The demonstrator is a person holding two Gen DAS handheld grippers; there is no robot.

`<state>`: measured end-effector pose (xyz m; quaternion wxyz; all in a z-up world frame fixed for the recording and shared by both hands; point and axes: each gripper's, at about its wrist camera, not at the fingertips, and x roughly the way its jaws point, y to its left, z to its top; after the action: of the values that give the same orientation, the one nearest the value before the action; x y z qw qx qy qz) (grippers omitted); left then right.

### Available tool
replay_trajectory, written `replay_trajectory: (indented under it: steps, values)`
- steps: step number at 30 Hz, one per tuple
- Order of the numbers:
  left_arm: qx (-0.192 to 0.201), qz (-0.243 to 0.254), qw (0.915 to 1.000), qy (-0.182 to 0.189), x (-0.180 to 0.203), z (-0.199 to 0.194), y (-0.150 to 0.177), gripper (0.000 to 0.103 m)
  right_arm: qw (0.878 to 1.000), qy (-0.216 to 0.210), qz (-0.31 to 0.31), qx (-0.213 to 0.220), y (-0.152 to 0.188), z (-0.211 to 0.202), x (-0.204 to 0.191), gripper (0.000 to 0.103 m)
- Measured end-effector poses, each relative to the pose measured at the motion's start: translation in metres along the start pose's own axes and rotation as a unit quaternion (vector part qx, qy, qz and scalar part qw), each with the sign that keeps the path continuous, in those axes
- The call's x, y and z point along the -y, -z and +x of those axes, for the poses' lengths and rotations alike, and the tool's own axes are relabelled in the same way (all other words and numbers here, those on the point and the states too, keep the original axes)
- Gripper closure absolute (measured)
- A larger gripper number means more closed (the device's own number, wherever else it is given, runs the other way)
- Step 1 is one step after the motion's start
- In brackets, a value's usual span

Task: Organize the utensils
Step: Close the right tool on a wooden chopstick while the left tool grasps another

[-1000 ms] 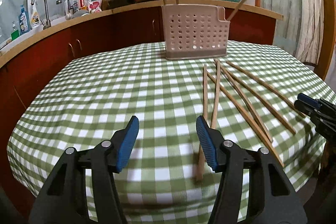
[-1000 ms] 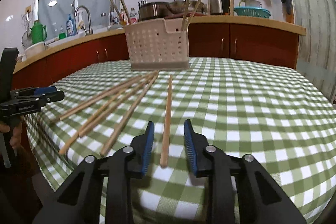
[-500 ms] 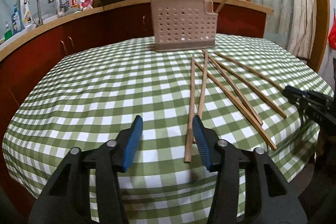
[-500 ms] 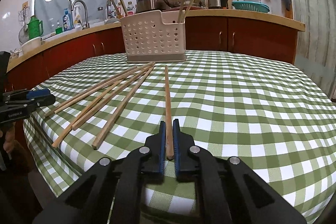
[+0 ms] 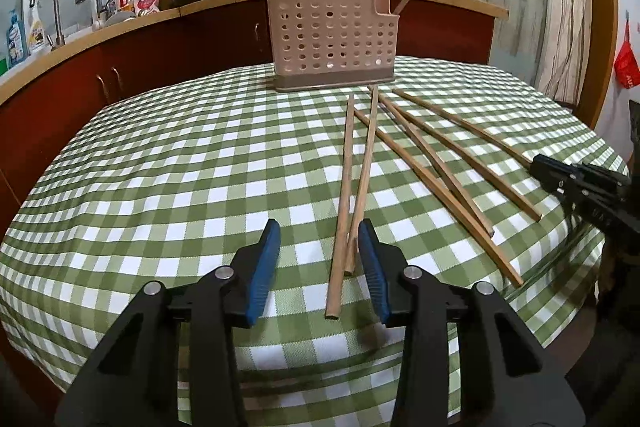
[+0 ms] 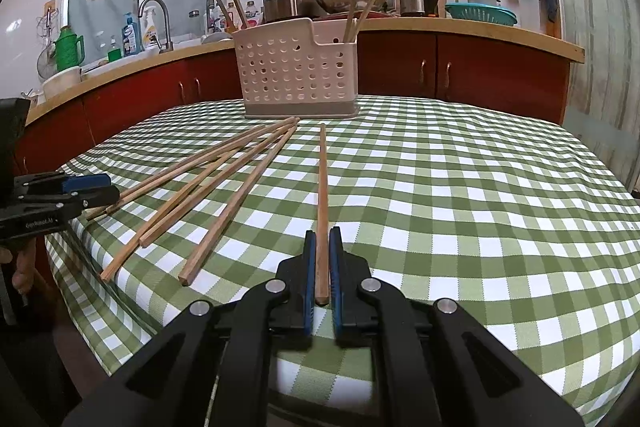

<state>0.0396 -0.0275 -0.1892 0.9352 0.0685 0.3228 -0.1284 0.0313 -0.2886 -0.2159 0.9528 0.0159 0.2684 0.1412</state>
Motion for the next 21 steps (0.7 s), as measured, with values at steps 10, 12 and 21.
replay_trajectory:
  steps: [10,12,21]
  values:
    - [-0.006,0.005,0.9999,-0.012,-0.003,0.009,-0.006,0.063,1.0,-0.002,-0.004,-0.002,-0.002,0.001,-0.002,0.096]
    - [-0.009,-0.003,0.9999,-0.012,-0.007,0.011,-0.008,0.063,1.0,-0.002,-0.004,-0.002,-0.002,0.001,-0.002,0.096]
    - [-0.029,0.0,0.9994,-0.018,-0.017,0.006,0.001,0.064,1.0,-0.002,-0.003,-0.002,-0.002,0.001,-0.002,0.096]
